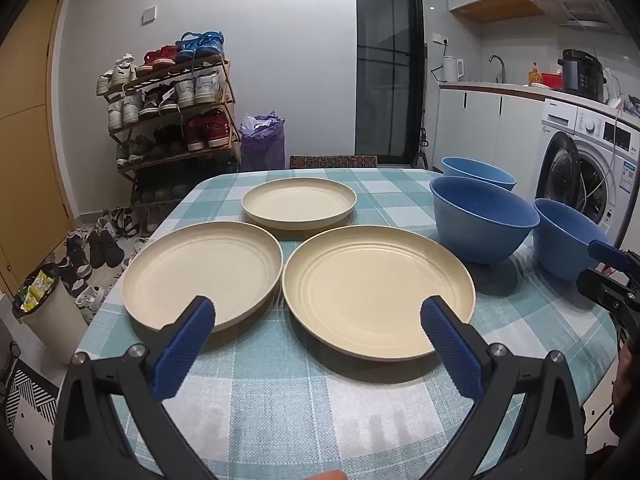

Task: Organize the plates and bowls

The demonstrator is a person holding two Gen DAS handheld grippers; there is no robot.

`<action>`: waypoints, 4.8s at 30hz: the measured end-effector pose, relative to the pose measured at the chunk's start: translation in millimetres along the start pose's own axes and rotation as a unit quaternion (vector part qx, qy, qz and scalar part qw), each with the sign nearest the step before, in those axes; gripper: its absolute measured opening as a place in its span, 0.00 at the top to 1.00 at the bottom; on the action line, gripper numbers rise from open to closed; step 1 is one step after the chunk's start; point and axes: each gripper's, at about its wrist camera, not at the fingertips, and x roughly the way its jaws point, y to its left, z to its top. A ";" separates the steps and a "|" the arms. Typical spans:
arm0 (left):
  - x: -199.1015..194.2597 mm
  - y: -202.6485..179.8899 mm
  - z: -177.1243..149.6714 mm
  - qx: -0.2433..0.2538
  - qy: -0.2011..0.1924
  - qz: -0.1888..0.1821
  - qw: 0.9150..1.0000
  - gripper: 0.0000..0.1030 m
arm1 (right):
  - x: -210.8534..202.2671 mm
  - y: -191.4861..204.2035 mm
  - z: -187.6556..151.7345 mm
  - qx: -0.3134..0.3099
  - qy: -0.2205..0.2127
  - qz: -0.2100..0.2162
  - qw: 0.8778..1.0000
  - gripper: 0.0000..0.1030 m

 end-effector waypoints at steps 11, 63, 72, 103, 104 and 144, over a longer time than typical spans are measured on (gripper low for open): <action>0.1 0.8 -0.1 0.001 0.002 0.003 1.000 0.00 | -0.5 0.5 -0.2 -0.002 0.001 -0.004 1.000 0.00; 1.8 11.0 3.9 -0.005 -0.001 0.021 1.000 0.00 | -0.8 -4.4 4.4 0.002 -0.005 -0.014 1.000 0.00; 2.7 10.3 3.9 -0.006 0.003 0.017 1.000 0.00 | 2.0 -8.9 6.5 0.009 -0.002 -0.018 1.000 0.00; 13.1 21.0 36.1 -0.015 0.002 0.019 1.000 0.00 | 18.3 -11.6 50.4 0.000 0.001 -0.005 1.000 0.00; 13.1 21.6 37.9 -0.015 0.001 0.021 1.000 0.00 | 19.3 -11.5 52.8 -0.001 0.000 -0.004 1.000 0.00; 61.6 73.5 129.7 -0.035 0.031 0.023 0.999 0.00 | 84.9 40.7 204.1 -0.054 0.017 0.046 0.997 0.00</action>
